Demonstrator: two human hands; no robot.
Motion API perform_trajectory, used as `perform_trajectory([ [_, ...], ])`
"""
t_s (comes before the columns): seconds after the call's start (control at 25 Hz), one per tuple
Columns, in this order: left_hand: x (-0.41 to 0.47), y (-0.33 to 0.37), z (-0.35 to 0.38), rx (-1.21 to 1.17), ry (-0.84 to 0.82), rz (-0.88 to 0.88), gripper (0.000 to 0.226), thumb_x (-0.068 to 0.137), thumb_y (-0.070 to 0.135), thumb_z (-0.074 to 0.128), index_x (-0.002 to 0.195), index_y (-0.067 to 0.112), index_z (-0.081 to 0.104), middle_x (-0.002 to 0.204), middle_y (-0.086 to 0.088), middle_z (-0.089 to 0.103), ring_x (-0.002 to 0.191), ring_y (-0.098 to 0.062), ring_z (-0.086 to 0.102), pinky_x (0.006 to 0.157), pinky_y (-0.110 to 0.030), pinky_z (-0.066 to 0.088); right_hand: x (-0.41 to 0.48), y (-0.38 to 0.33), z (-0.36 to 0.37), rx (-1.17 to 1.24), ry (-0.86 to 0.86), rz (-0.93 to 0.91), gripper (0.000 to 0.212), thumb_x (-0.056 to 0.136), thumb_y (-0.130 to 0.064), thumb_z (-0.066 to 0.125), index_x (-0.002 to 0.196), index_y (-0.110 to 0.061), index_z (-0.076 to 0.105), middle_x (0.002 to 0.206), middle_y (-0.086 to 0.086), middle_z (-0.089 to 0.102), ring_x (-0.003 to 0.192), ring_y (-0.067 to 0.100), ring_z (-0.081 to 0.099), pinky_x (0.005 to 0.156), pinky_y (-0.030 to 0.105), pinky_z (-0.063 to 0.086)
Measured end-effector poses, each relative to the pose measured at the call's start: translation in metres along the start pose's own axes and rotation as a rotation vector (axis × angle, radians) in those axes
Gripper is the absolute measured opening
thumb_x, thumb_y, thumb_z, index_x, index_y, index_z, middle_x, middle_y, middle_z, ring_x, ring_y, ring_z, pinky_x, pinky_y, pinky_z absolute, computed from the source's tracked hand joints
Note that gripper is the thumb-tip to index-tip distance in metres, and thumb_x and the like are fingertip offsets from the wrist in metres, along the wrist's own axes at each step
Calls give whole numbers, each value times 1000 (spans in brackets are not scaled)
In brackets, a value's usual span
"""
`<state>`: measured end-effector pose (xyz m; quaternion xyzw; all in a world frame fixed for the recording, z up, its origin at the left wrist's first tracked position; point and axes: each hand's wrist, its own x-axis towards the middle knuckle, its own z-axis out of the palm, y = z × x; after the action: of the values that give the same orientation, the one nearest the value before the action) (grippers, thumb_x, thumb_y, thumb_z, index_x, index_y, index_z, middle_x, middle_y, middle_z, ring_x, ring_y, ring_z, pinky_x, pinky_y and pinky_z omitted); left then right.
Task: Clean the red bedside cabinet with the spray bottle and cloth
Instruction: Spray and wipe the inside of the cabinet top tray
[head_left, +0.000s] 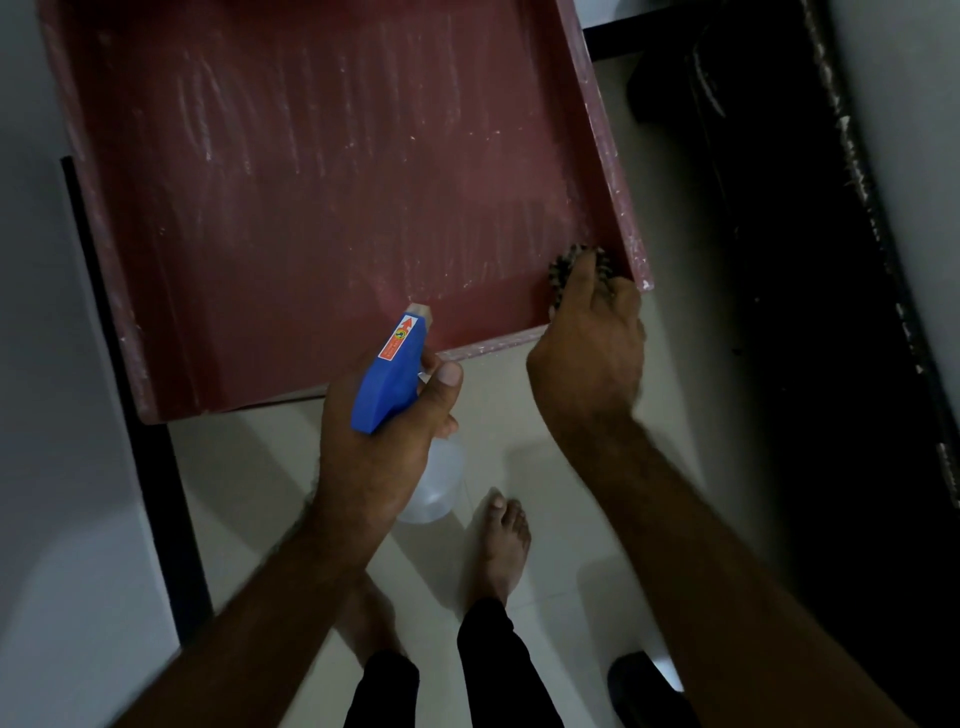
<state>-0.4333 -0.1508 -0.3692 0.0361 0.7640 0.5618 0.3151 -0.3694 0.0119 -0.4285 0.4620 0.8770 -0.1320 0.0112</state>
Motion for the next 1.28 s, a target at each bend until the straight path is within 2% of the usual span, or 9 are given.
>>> perform_trajectory([
  [0.2, -2, 5, -2, -11, -4, 15, 23, 91, 28, 71, 99, 7, 64, 81, -17, 69, 67, -24, 72, 64, -22, 56, -8, 4, -10, -83, -8, -64, 87, 83, -9, 67, 161, -11, 28, 161, 20, 33, 143, 37, 41, 112, 47, 42],
  [0.36, -1, 5, -4, -33, 24, 12, 22, 90, 24, 72, 99, 5, 65, 81, -15, 68, 65, -23, 71, 62, -19, 53, -3, 9, -10, -20, 64, -138, 80, 79, 4, 64, 156, -7, 44, 147, 20, 57, 129, 37, 58, 104, 46, 50],
  [0.52, 3, 3, -5, -20, 7, 7, 23, 91, 26, 72, 99, 5, 65, 79, -14, 69, 64, -21, 71, 61, -16, 52, 12, 1, -14, 35, 104, -186, 73, 87, 4, 64, 155, -10, 44, 121, 15, 72, 103, 36, 71, 86, 50, 60],
  [0.72, 5, 4, -11, -9, -14, -2, 22, 90, 26, 71, 97, 6, 65, 74, -15, 69, 64, -21, 71, 62, -15, 52, -19, 10, -2, 21, 157, -250, 67, 77, 10, 70, 141, -12, 63, 133, 18, 68, 116, 41, 67, 88, 51, 58],
  [0.88, 8, 6, -14, -16, -36, -8, 25, 90, 27, 71, 97, 5, 65, 73, -16, 69, 63, -20, 71, 61, -14, 51, 9, -17, 1, 38, 126, -163, 64, 84, 2, 65, 146, -14, 58, 134, 21, 65, 116, 43, 63, 96, 53, 56],
  [1.04, 13, 12, -21, -23, -48, -11, 32, 86, 35, 70, 97, 5, 65, 71, -13, 69, 64, -19, 71, 62, -13, 51, -13, -26, 7, 40, 56, -489, 61, 79, 9, 64, 137, -8, 63, 130, 16, 69, 122, 36, 61, 100, 52, 55],
  [1.12, 16, 12, -24, -14, -58, -16, 33, 86, 35, 69, 97, 4, 64, 73, -14, 70, 64, -19, 71, 62, -13, 51, -4, -14, 3, 26, 140, -431, 62, 75, 13, 69, 134, -7, 66, 126, 17, 71, 115, 35, 66, 94, 47, 57],
  [1.2, 19, 13, -26, -9, -59, -17, 35, 86, 37, 69, 97, 5, 64, 73, -14, 70, 65, -20, 71, 63, -15, 52, 5, -11, 0, 21, 146, -231, 63, 80, 9, 70, 140, -9, 62, 130, 19, 68, 117, 38, 66, 96, 52, 59],
  [1.28, 20, 14, -26, -13, -59, -15, 35, 85, 38, 70, 96, 5, 64, 72, -15, 69, 65, -21, 71, 65, -18, 54, 0, -17, 1, 5, 128, -187, 64, 81, 4, 72, 143, -9, 59, 136, 19, 65, 124, 40, 62, 99, 57, 56],
])
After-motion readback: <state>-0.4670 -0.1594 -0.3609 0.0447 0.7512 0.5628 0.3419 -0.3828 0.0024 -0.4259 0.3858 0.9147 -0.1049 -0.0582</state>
